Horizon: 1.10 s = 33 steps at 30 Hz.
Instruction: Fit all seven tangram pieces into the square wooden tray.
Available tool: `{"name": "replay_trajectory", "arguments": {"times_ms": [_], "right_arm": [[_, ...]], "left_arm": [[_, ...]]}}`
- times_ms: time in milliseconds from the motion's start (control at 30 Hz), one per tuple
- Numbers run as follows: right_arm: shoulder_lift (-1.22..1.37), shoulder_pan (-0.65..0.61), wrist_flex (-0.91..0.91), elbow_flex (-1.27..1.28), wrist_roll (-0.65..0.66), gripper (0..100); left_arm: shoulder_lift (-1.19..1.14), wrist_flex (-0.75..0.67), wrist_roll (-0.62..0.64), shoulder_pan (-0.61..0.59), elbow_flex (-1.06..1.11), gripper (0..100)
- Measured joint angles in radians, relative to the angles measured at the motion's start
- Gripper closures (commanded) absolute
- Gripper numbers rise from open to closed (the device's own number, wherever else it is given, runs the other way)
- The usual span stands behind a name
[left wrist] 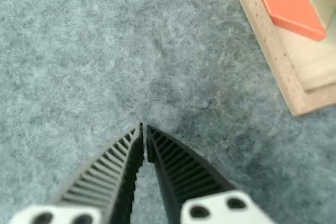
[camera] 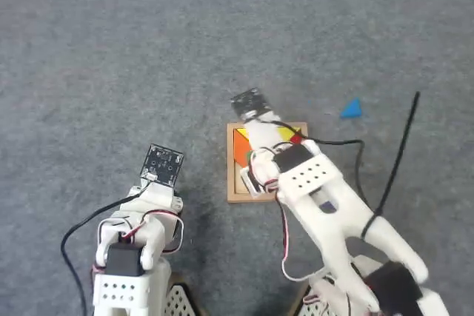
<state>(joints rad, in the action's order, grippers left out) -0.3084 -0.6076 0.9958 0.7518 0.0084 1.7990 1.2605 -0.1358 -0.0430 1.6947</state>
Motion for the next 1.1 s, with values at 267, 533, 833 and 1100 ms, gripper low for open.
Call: {"name": "replay_trajectory", "arguments": {"times_ms": [267, 533, 833, 1100], "right_arm": [[0.213, 0.003, 0.008, -0.095, 0.315, 94.6], [0.232, 0.055, 0.054, -0.129, 0.364, 94.6], [0.192, 0.06, 0.051, -0.126, 0.27, 95.0], [0.187, 0.137, -0.032, -0.055, 0.265, 95.0]], "left_arm": [[0.0, 0.0, 0.0, 0.0, 0.0, 99], [0.0, 0.0, 0.0, 0.0, 0.0, 99], [0.0, 0.0, 0.0, 0.0, 0.0, 99], [0.0, 0.0, 0.0, 0.0, 0.0, 99]]}}
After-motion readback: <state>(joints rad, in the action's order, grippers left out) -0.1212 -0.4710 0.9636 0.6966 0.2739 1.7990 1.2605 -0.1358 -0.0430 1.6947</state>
